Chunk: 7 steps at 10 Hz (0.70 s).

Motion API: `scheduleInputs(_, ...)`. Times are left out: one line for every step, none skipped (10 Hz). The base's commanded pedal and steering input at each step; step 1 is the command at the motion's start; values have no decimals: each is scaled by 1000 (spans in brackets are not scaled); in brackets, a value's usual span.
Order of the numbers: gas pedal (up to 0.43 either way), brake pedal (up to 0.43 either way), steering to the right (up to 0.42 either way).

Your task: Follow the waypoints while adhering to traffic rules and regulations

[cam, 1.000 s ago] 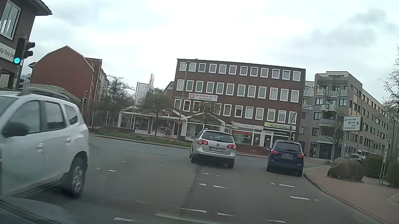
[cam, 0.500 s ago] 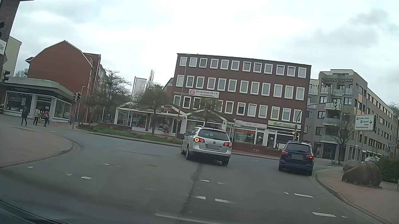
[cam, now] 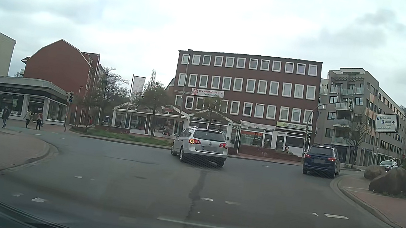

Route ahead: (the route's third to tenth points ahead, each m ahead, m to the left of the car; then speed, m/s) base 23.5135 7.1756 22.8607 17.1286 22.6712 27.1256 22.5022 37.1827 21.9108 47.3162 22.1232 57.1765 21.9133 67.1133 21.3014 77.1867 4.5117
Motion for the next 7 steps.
scheduleInputs(157,6,-7)
scheduleInputs(157,6,-7)
scheduleInputs(157,6,-7)
scheduleInputs(157,6,-6)
scheduleInputs(150,6,-6)
scheduleInputs(130,6,-6)
scheduleInputs(130,6,-6)
